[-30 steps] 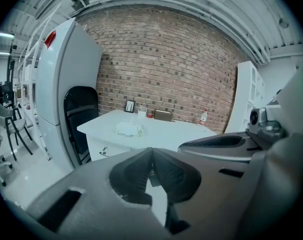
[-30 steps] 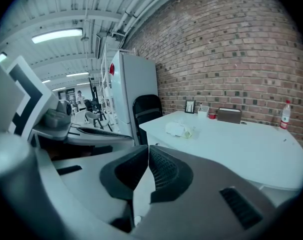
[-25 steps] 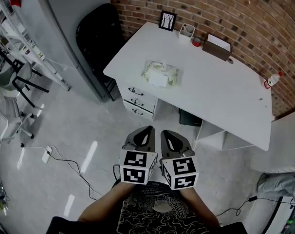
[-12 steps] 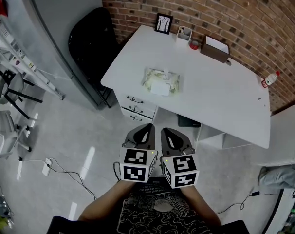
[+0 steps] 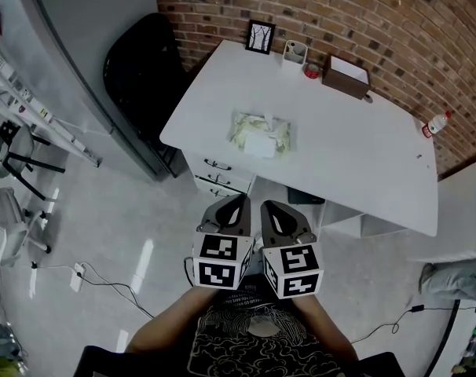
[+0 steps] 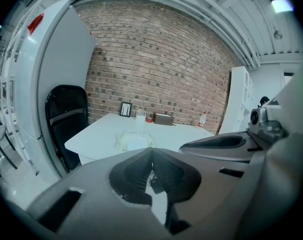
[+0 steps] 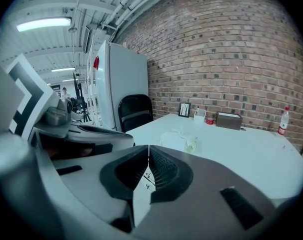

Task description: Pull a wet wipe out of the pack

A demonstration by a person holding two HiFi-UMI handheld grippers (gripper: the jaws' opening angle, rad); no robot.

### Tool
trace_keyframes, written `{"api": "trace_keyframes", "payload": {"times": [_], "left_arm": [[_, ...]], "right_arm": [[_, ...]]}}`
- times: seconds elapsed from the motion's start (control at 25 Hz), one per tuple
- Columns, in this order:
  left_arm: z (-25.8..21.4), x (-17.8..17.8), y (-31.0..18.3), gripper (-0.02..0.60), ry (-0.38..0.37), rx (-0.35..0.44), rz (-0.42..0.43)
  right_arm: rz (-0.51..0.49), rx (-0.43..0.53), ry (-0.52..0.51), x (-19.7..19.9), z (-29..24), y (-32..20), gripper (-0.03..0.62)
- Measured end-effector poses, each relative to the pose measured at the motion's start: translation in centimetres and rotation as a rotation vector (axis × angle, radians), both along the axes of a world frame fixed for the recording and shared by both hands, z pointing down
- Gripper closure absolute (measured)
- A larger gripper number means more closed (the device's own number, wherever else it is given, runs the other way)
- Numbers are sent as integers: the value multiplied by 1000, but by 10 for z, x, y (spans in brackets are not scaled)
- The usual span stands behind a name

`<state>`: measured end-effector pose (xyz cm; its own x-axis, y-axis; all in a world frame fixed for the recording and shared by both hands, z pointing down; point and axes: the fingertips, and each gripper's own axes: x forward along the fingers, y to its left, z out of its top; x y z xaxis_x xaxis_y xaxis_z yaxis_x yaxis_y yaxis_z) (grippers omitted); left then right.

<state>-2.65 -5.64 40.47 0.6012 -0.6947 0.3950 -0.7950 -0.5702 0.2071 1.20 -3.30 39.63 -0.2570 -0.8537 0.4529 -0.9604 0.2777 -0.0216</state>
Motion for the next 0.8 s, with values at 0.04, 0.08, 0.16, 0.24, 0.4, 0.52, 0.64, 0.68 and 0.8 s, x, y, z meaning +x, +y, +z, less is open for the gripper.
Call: {"api": "trace_keyframes", "payload": {"times": [0.04,0.08,0.16,0.24,0.4,0.52,0.64,0.68,0.8], "left_arm": [[0,0,-4,569,-2,3,0],[0,-1,-8,569,-5,4,-1],[2,-1,-15,569,-11,1,-2],[4,-1,-23,569,-17,-3,-2],[10,2,-44,569,-25,-11,-1],[12,5,-63,569,-23,-15,-7],[14,9,-82,569,-19,-20,-11],[16,11,-88,569,-19,-22,-12],[21,18,-105,569,-19,-38,-7]], "right_arm": [[1,2,-3,0,0,-4,576],[1,2,-5,0,0,-8,576],[-1,0,-10,0,2,-15,576],[-5,-2,-14,-1,5,-24,576],[-13,-8,-16,1,9,-47,576],[-18,-13,-14,4,11,-68,576],[-22,-22,-10,9,14,-87,576],[-26,-26,-9,10,16,-93,576],[-31,-41,-6,15,20,-113,576]]}}
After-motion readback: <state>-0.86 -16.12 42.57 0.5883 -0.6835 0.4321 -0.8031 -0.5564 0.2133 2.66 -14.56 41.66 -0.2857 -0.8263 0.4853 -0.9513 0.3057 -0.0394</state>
